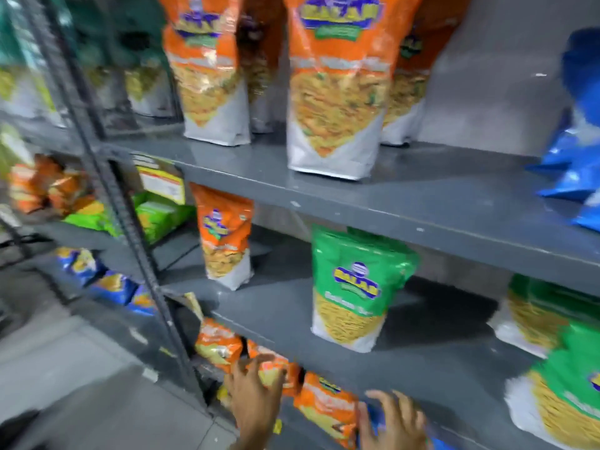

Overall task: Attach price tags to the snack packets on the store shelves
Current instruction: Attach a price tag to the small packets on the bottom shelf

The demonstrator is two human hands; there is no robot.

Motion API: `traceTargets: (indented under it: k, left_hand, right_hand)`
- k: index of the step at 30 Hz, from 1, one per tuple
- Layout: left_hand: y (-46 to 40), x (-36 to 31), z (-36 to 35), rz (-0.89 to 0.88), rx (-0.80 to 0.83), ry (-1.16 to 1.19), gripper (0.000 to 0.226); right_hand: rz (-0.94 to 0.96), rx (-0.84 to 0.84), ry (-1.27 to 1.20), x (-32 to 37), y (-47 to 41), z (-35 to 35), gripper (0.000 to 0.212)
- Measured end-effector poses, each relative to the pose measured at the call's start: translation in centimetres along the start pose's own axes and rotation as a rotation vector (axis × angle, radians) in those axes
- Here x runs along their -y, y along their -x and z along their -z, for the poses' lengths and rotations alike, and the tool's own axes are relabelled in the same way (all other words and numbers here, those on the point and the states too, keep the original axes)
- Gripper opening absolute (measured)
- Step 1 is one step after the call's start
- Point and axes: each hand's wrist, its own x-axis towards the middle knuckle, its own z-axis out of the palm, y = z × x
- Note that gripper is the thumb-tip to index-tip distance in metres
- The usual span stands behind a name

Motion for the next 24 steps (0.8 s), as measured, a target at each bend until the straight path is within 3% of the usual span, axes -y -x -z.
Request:
traceTargets:
  k: [1, 3, 6, 10, 14, 18, 22, 24]
  left_hand:
    - [-2.1, 1.5, 1.3, 0.083, -0.020, 0.034, 0.031]
    - [-6.0, 4.9, 3.5, 0.279, 0.028, 0.174, 0.031]
    - [-10.8, 9.3, 5.4, 0.540, 0.140, 0.604, 0.013]
    - [-18.0, 12.8, 6.4, 0.828, 0.349, 0.801, 0.047]
    - [-20.6, 12.7, 5.3, 0.885, 0.503, 0.917, 0.049]
    - [-22.8, 12.3, 5.4, 0.904, 0.651, 1.068, 0.016]
    - [-23.8, 12.4, 4.7, 0.935, 0.634, 1.066, 0.039]
    - [-24.2, 12.6, 4.5, 0.924, 0.671, 1.053, 0.038]
  right_hand:
    - [0.059, -0.057, 0.012, 2.7, -0.1, -1.7, 0.022]
    - [0.173, 0.030, 0.065, 8.4, -0.5, -5.6, 0.022]
    - [0.254, 0.302, 0.118, 16.2, -1.4, -10.9, 0.031]
    - [0.472, 0.422, 0.261, 26.5, -3.9, -18.8, 0.046]
    - [0.569, 0.561, 0.412, 30.4, -7.4, -23.6, 0.046]
    - [0.552, 0.649, 0.512, 32.3, -8.2, -27.8, 0.034]
    - [0.550, 0.611, 0.575, 33.0, -7.8, -29.6, 0.020]
    - [0.551, 0.595, 0.590, 33.0, -7.9, -30.1, 0.016]
